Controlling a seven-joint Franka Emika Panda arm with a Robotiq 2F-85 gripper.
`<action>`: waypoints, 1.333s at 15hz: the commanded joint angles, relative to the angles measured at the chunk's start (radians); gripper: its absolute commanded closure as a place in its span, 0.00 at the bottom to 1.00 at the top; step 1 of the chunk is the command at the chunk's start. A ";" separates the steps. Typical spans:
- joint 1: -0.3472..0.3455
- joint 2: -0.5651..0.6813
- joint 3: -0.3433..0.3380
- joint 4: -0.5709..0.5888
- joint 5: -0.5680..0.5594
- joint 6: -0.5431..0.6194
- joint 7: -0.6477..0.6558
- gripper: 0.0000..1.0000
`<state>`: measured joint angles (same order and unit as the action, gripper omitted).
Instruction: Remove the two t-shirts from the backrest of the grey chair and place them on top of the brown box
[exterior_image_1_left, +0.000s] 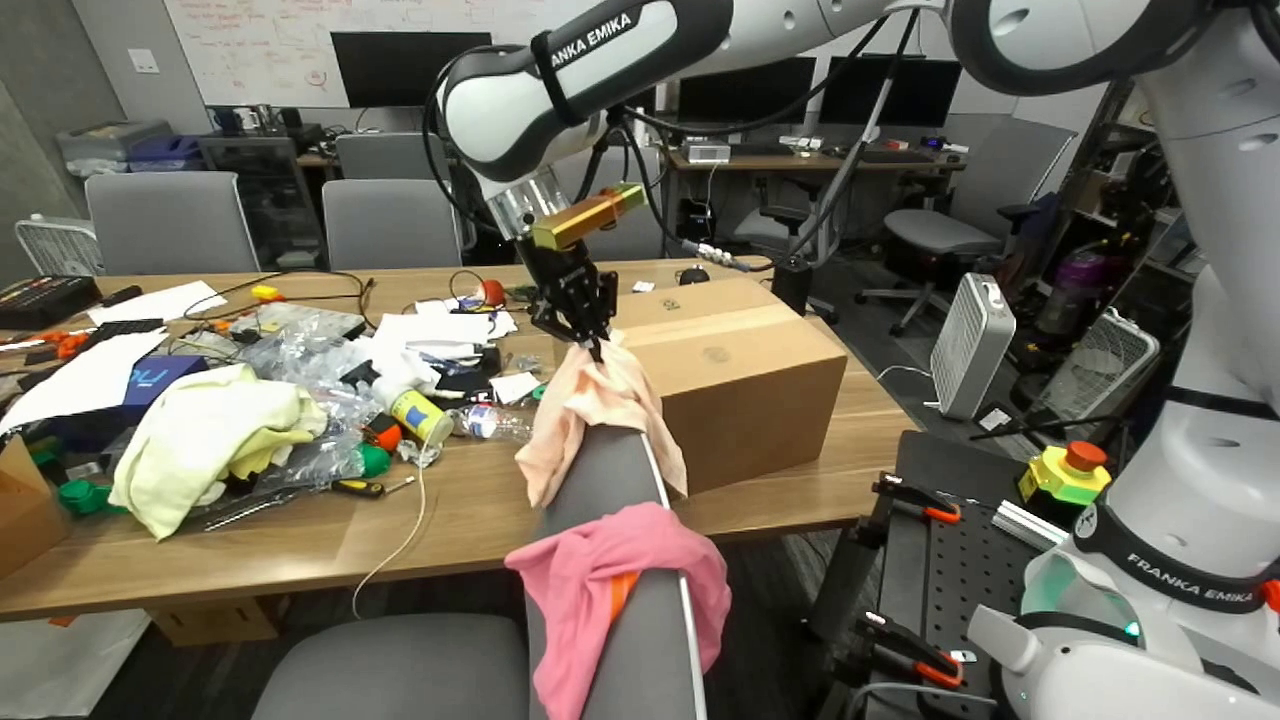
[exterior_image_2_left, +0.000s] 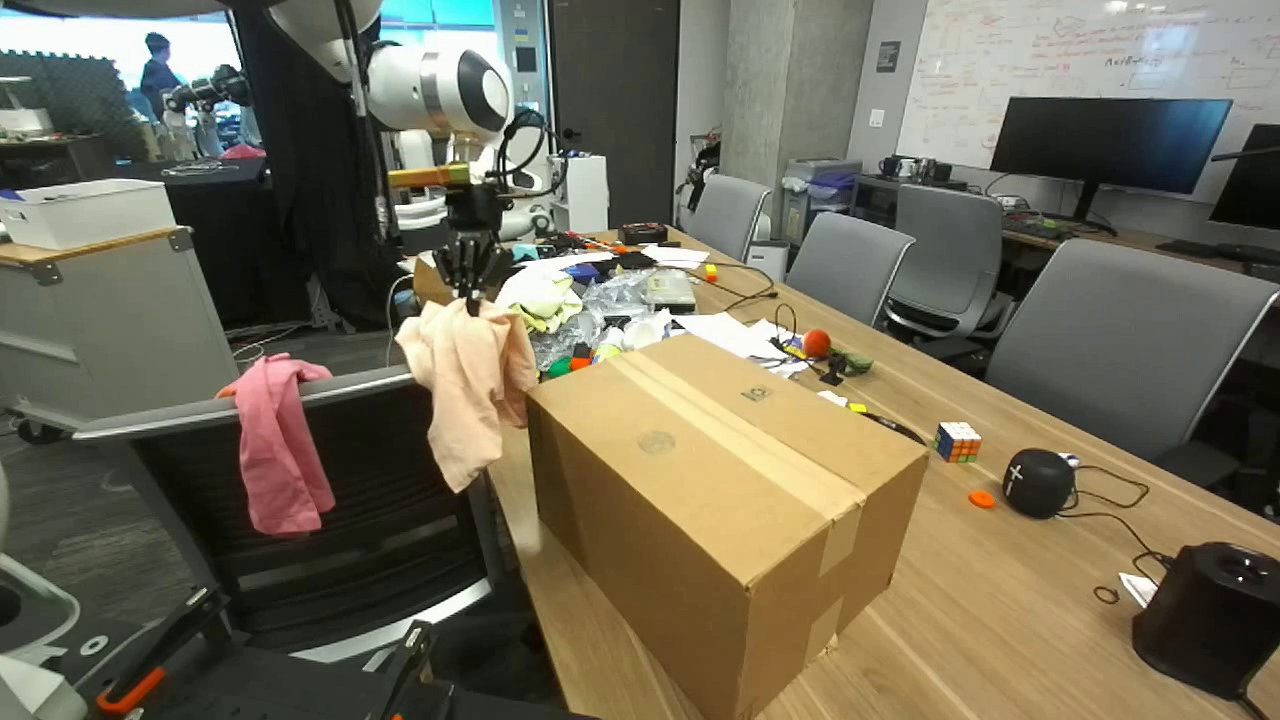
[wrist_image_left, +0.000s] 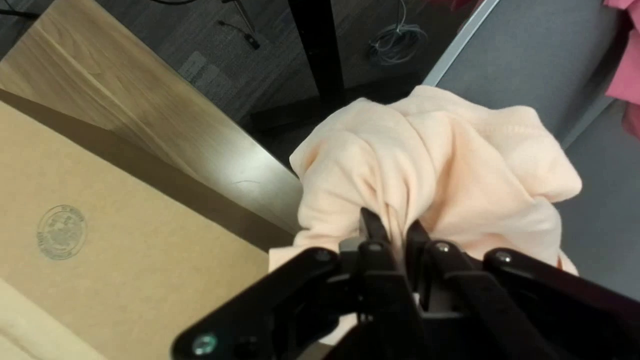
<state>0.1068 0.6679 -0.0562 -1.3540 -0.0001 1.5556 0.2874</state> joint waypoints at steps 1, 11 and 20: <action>-0.025 -0.040 -0.020 0.070 -0.018 -0.038 0.044 0.91; -0.168 -0.057 -0.079 0.286 0.046 -0.104 0.178 0.91; -0.357 -0.040 -0.113 0.345 0.199 -0.103 0.308 0.91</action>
<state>-0.2032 0.6064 -0.1606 -1.0656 0.1342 1.4750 0.5352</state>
